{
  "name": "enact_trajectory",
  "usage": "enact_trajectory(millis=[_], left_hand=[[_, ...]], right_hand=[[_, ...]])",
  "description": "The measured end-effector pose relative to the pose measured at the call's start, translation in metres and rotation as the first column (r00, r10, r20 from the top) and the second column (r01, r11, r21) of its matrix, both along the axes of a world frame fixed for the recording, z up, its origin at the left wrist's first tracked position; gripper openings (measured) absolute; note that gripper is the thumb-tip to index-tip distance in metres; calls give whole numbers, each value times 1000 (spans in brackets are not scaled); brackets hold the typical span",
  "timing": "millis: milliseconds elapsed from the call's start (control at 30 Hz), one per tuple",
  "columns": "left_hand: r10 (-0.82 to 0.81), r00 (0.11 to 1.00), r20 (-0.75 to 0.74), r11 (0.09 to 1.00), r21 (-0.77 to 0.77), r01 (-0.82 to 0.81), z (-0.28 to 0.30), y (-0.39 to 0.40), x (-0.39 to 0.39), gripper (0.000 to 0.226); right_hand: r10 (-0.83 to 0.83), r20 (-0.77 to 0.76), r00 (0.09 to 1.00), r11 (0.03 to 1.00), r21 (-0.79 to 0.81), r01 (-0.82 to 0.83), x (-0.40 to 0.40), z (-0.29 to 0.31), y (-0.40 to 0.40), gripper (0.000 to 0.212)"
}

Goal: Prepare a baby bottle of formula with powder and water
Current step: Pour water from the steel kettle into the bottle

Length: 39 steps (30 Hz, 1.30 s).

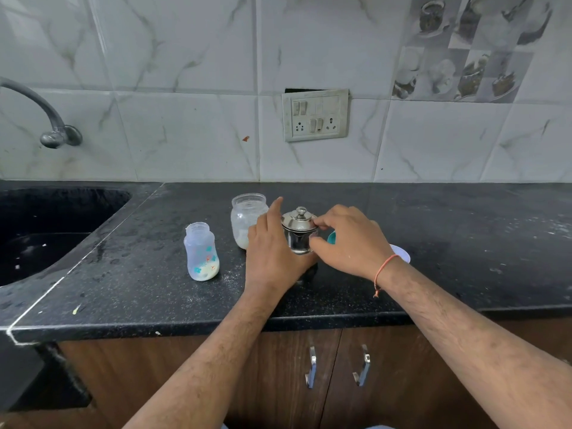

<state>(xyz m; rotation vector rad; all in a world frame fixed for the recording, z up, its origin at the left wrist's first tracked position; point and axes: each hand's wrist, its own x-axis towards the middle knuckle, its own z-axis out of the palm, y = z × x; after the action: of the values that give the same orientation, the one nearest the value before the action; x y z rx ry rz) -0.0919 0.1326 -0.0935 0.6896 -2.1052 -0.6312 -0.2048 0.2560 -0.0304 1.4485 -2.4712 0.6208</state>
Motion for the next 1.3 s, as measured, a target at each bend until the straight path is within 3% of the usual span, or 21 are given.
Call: enact_trajectory(millis=[133, 267, 500, 667, 833, 1033, 1133, 1300], left_hand=[[-27, 999, -27, 990, 136, 30, -1, -1, -3, 121], [-7, 998, -56, 985, 170, 16, 1, -8, -6, 104], [-90, 996, -25, 981, 171, 92, 8, -11, 3, 93], [-160, 987, -10, 972, 173, 160, 10, -13, 17, 92], [-281, 958, -52, 941, 181, 286, 31, -14, 36, 97], [-459, 886, -71, 858, 225, 463, 63, -21, 67, 101], [-517, 852, -88, 814, 258, 521, 73, -22, 81, 99], [-575, 814, -87, 772, 271, 574, 84, -23, 101, 94]], right_hand=[[59, 37, 998, 998, -5, -59, 3, -1, 7, 45], [131, 109, 985, 989, -86, -122, -4, -6, 11, 37], [106, 257, 961, 955, -294, -27, -9, -12, 15, 35], [124, 374, 919, 962, -274, -18, 0, -22, 19, 40], [247, 591, 768, 919, -394, 7, 13, -28, 23, 42], [557, 734, 388, 786, -617, 40, 24, -15, 29, 52], [545, 766, 342, 793, -603, 86, 32, -2, 26, 30], [527, 771, 358, 812, -581, 54, 40, 18, 23, 32]])
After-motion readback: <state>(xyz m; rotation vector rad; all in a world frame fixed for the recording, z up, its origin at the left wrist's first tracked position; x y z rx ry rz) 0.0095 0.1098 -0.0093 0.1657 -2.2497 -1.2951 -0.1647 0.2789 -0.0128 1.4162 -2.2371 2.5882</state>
